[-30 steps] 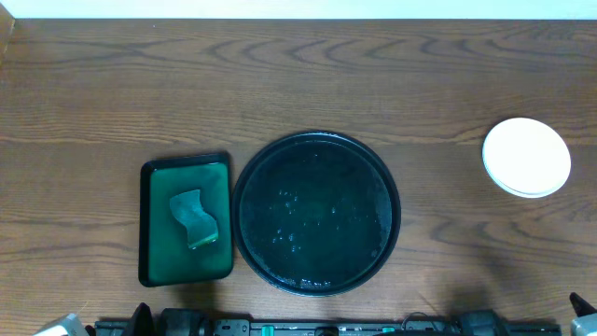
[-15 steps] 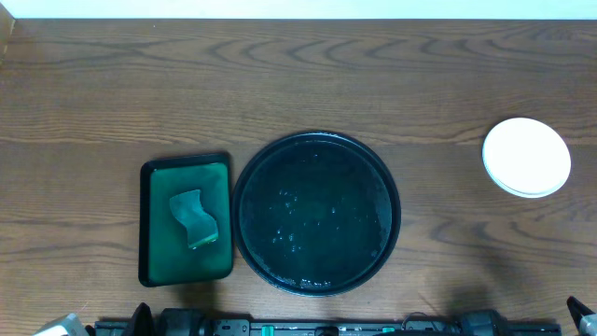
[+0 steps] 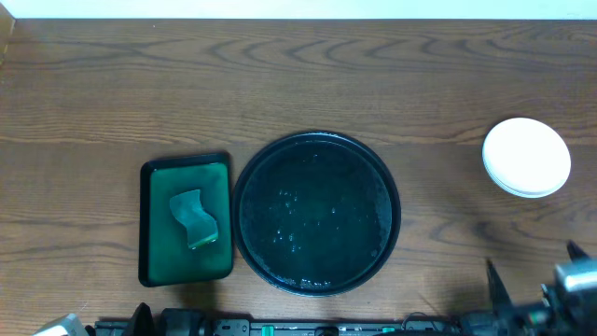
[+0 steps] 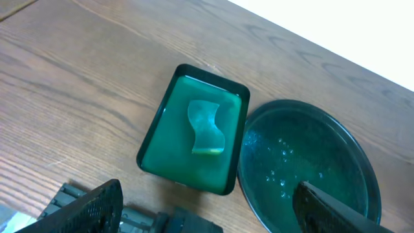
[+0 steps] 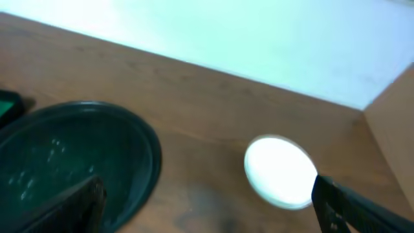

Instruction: Clean dirty plates on tray and stack at the side

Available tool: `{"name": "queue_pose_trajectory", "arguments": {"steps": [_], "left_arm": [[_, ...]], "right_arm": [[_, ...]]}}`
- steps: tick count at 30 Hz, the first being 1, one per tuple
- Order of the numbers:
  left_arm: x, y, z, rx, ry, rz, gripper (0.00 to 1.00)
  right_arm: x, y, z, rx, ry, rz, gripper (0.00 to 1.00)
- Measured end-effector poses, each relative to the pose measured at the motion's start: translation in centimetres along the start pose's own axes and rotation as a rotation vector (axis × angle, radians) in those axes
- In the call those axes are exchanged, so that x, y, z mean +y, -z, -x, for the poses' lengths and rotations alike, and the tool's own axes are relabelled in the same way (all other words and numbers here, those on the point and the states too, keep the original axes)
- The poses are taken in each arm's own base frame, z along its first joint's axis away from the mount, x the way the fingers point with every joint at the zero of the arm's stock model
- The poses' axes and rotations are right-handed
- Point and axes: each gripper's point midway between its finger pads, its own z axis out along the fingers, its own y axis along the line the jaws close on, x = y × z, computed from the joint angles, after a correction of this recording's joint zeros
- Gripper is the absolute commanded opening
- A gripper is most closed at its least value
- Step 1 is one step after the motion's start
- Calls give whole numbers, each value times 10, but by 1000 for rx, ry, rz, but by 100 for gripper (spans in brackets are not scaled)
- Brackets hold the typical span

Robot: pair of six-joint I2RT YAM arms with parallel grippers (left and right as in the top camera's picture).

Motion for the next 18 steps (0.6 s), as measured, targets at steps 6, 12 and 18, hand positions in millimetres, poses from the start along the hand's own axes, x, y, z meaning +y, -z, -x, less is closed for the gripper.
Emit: {"name": "queue_pose_trajectory", "arguments": {"steps": [6, 12, 18], "left_arm": [[0, 0, 0, 0, 0, 0, 84], [0, 0, 0, -1, 1, 0, 84], [0, 0, 0, -1, 1, 0, 84]], "right_arm": [[12, -49, 10, -131, 13, 54, 99], [26, -54, 5, -355, 32, 91, 99], [29, -67, -14, -380, 31, 88, 99]]}}
